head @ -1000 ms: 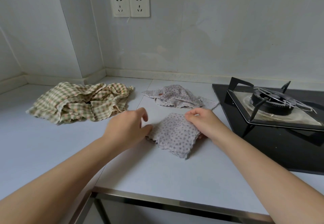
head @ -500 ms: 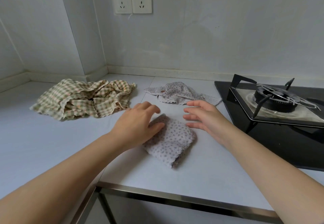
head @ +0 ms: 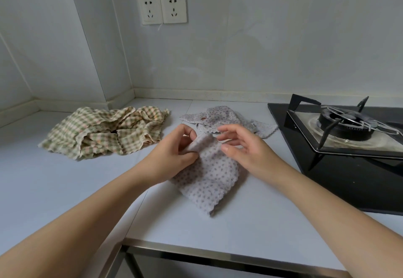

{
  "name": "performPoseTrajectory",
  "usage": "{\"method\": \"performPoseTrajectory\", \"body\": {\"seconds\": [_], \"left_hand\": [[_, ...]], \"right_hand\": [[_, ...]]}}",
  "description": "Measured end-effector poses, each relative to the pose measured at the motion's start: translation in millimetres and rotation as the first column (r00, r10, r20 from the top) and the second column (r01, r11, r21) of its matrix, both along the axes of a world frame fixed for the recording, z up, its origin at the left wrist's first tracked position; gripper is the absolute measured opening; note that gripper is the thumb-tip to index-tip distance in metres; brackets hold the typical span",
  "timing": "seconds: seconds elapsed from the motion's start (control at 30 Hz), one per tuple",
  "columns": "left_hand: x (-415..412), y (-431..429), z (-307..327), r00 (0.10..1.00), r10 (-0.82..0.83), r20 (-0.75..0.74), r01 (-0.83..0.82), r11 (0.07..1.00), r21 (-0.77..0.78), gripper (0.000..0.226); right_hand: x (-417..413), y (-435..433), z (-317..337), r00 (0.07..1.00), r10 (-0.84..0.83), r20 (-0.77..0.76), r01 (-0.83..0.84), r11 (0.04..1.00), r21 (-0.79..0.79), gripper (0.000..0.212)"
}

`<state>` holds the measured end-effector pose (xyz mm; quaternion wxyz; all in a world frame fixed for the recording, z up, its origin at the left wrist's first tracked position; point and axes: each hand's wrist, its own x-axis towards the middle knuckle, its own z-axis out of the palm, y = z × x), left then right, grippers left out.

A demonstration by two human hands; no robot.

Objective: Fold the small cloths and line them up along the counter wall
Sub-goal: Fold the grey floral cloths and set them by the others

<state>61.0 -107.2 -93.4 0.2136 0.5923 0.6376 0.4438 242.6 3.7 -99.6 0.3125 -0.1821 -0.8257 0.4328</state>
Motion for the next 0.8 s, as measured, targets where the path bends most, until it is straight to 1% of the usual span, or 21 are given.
{"method": "performPoseTrajectory", "body": {"seconds": [0.07, 0.2, 0.3, 0.4, 0.53, 0.67, 0.73, 0.8], "left_hand": [[3, -3, -1, 0.997, -0.055, -0.061, 0.063, 0.989, 0.132, 0.028], [9, -6, 0, 0.966, -0.017, -0.257, 0.100, 0.945, 0.312, 0.028], [7, -6, -1, 0.926, 0.027, -0.376, 0.134, 0.909, 0.395, 0.020], [7, -7, 1, 0.914, 0.038, -0.403, 0.146, 0.898, 0.415, 0.015], [10, -9, 3, 0.920, 0.065, -0.387, 0.110, 0.903, 0.414, 0.020], [9, -7, 4, 0.899, 0.028, -0.437, 0.163, 0.904, 0.394, 0.016], [7, -7, 5, 0.905, 0.002, -0.425, 0.181, 0.903, 0.390, 0.018], [5, -7, 7, 0.925, -0.013, -0.381, 0.177, 0.900, 0.399, 0.017]], "right_hand": [[2, -4, 3, 0.997, 0.067, -0.042, -0.065, 0.997, 0.046, 0.036], [1, -7, 3, 0.990, 0.096, -0.106, -0.084, 0.991, 0.106, 0.032], [1, -6, 3, 0.983, 0.088, -0.161, -0.073, 0.993, 0.095, 0.031], [2, -8, 4, 0.977, 0.079, -0.198, -0.059, 0.993, 0.105, 0.035], [1, -12, 5, 0.975, 0.109, -0.192, -0.081, 0.986, 0.149, 0.035], [0, -12, 5, 0.978, 0.131, -0.164, -0.099, 0.976, 0.192, 0.043], [0, -12, 5, 0.982, 0.131, -0.136, -0.101, 0.973, 0.209, 0.039], [-1, -10, 3, 0.986, 0.129, -0.106, -0.105, 0.972, 0.209, 0.026]]}}
